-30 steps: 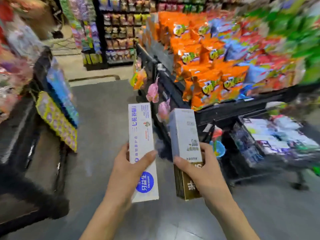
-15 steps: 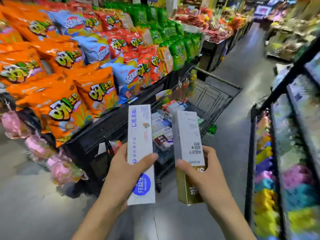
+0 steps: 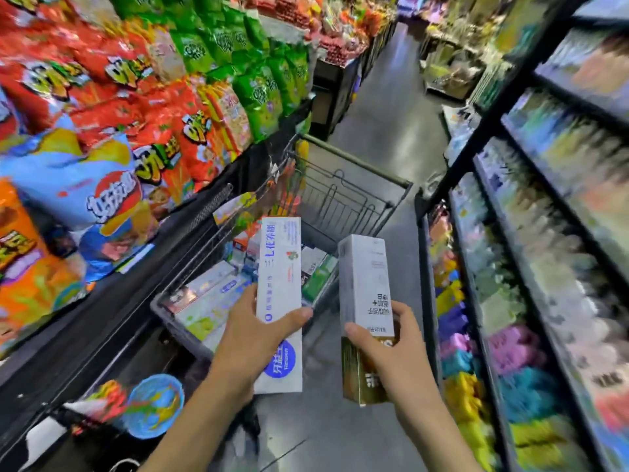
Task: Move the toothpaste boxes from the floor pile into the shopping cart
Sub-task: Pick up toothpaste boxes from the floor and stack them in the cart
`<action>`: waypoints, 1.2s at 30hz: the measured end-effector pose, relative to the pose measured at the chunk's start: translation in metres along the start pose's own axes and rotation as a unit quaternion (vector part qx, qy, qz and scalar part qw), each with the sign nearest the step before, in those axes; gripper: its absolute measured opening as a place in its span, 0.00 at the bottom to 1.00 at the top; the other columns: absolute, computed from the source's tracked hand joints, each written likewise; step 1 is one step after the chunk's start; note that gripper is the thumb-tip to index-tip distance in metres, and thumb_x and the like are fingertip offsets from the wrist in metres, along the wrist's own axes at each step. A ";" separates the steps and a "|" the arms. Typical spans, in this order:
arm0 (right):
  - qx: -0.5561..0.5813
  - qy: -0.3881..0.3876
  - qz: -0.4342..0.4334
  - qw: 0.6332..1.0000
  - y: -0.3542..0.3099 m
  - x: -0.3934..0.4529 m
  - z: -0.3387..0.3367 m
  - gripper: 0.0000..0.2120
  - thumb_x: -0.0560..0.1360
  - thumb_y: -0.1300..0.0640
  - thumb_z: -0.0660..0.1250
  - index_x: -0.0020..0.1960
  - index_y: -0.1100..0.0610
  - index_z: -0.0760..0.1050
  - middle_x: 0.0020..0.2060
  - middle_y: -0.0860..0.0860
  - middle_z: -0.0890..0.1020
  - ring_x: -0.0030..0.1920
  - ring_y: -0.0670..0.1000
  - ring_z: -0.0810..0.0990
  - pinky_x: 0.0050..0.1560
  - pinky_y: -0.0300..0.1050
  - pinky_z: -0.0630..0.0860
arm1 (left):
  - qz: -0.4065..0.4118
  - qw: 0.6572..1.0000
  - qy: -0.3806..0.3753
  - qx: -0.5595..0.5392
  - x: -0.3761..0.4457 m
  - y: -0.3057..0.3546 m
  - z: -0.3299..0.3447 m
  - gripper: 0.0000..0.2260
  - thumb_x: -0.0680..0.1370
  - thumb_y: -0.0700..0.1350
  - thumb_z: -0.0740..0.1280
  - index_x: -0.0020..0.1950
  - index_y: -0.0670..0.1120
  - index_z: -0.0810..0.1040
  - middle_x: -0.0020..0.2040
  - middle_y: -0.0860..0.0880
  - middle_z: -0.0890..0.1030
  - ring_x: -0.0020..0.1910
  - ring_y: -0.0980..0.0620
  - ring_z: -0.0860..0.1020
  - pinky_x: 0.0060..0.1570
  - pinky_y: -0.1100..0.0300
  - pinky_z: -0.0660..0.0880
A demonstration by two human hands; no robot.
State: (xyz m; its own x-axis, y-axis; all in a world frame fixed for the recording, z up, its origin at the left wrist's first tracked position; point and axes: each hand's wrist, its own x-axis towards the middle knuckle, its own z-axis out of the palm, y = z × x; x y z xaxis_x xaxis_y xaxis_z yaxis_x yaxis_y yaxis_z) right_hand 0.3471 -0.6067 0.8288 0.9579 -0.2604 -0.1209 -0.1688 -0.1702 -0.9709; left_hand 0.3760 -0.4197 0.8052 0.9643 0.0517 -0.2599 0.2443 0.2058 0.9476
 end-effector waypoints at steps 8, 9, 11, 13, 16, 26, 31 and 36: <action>-0.029 0.004 0.016 0.999 0.004 0.141 0.016 0.23 0.69 0.57 0.79 0.56 0.45 0.71 0.52 0.44 0.82 0.46 0.37 0.82 0.49 0.40 0.76 | -0.001 1.000 -0.004 0.020 0.135 0.001 0.036 0.25 0.68 0.41 0.81 0.62 0.52 0.76 0.52 0.54 0.86 0.49 0.54 0.85 0.47 0.59 0.81; -0.034 -0.004 0.019 0.999 0.006 0.160 0.017 0.23 0.69 0.57 0.79 0.56 0.45 0.71 0.52 0.43 0.82 0.46 0.36 0.81 0.48 0.40 0.76 | 0.000 0.999 -0.001 0.032 0.152 0.000 0.040 0.26 0.67 0.42 0.81 0.61 0.52 0.76 0.52 0.55 0.85 0.48 0.57 0.84 0.44 0.64 0.80; -0.036 -0.028 0.028 0.999 0.011 0.200 0.019 0.23 0.69 0.57 0.79 0.57 0.46 0.71 0.52 0.43 0.82 0.45 0.37 0.81 0.46 0.39 0.76 | 0.001 0.998 0.005 0.061 0.185 -0.005 0.048 0.26 0.67 0.42 0.82 0.60 0.53 0.75 0.52 0.57 0.84 0.47 0.61 0.82 0.41 0.71 0.76; -0.043 -0.056 0.033 0.997 0.017 0.244 0.020 0.23 0.70 0.58 0.78 0.59 0.49 0.71 0.51 0.45 0.82 0.44 0.39 0.82 0.43 0.37 0.76 | -0.003 0.996 0.014 0.092 0.221 -0.013 0.056 0.24 0.68 0.40 0.81 0.57 0.54 0.75 0.50 0.60 0.83 0.47 0.64 0.81 0.42 0.72 0.75; -0.054 -0.103 0.031 0.993 0.026 0.312 0.019 0.24 0.70 0.60 0.78 0.59 0.49 0.70 0.51 0.45 0.82 0.43 0.38 0.81 0.41 0.34 0.75 | -0.017 0.986 0.029 0.161 0.278 -0.026 0.068 0.20 0.69 0.42 0.80 0.54 0.55 0.76 0.46 0.64 0.82 0.45 0.66 0.80 0.43 0.69 0.76; -0.115 -0.249 0.067 0.959 0.060 0.505 0.009 0.25 0.69 0.63 0.78 0.60 0.52 0.69 0.40 0.44 0.83 0.33 0.37 0.80 0.33 0.38 0.77 | -0.132 0.876 0.036 0.463 0.428 -0.077 0.097 0.27 0.72 0.54 0.74 0.64 0.52 0.63 0.45 0.52 0.75 0.42 0.49 0.77 0.34 0.55 0.69; -0.159 -0.291 0.058 0.942 0.079 0.551 0.011 0.24 0.69 0.61 0.78 0.58 0.48 0.70 0.45 0.41 0.82 0.40 0.32 0.80 0.36 0.27 0.73 | -0.145 0.813 -0.033 0.563 0.482 -0.125 0.093 0.35 0.76 0.55 0.70 0.76 0.40 0.61 0.67 0.39 0.69 0.67 0.39 0.68 0.62 0.50 0.69; -0.218 -0.317 0.067 0.921 0.107 0.575 0.017 0.30 0.67 0.53 0.80 0.60 0.41 0.66 0.51 0.38 0.80 0.46 0.34 0.79 0.40 0.32 0.77 | -0.112 0.761 -0.031 0.638 0.512 -0.172 0.082 0.32 0.80 0.62 0.64 0.74 0.40 0.65 0.64 0.40 0.69 0.61 0.39 0.67 0.62 0.47 0.69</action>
State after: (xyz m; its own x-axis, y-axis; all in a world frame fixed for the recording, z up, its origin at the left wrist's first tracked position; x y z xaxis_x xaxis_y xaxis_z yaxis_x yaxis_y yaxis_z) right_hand 0.8837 -0.7587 0.6518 0.8416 0.2770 -0.4637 -0.2394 -0.5783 -0.7799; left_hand 0.8365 -0.5090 0.5247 0.8767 0.1008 -0.4704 0.2659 -0.9164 0.2993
